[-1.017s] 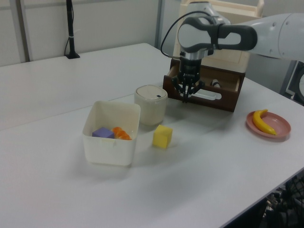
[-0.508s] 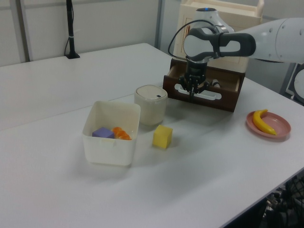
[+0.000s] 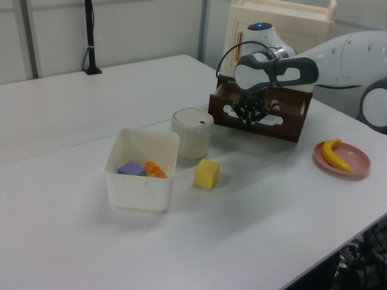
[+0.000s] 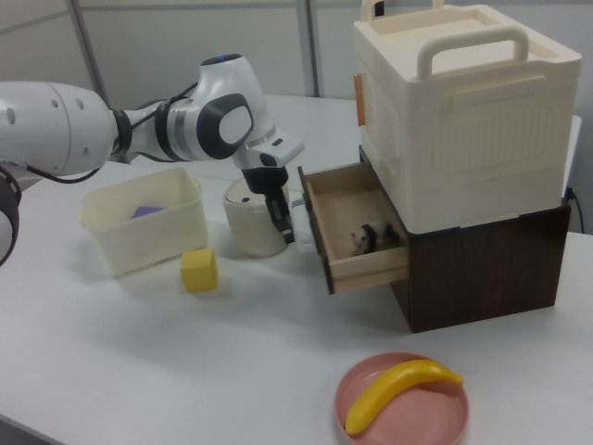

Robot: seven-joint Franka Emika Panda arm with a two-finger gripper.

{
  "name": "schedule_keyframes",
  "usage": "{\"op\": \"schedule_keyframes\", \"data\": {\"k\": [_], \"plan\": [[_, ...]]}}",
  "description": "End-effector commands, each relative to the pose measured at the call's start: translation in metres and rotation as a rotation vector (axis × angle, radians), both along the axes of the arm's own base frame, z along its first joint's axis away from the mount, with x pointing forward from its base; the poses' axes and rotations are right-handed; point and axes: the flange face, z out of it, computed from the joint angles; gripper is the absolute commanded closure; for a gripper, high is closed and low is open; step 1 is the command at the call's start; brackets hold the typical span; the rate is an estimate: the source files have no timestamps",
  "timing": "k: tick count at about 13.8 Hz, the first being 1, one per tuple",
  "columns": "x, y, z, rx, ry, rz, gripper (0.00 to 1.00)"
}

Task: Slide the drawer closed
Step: 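Push the wooden drawer front with the gripper into the box, then lift the gripper away from the closed drawer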

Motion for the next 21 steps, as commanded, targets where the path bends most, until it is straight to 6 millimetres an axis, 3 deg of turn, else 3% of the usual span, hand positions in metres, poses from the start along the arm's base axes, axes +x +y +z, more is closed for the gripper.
{"op": "schedule_keyframes", "data": {"k": [1, 5, 12, 16, 21], "plan": [[0.018, -0.056, 0.005, -0.039, -0.109, -0.051, 0.92], [0.021, -0.101, 0.005, -0.077, -0.197, -0.075, 0.92], [0.026, -0.113, 0.006, -0.091, -0.214, -0.071, 0.92], [0.024, -0.097, 0.018, -0.085, -0.202, -0.004, 0.90], [-0.004, -0.025, 0.041, 0.053, 0.053, 0.370, 0.82]]}}
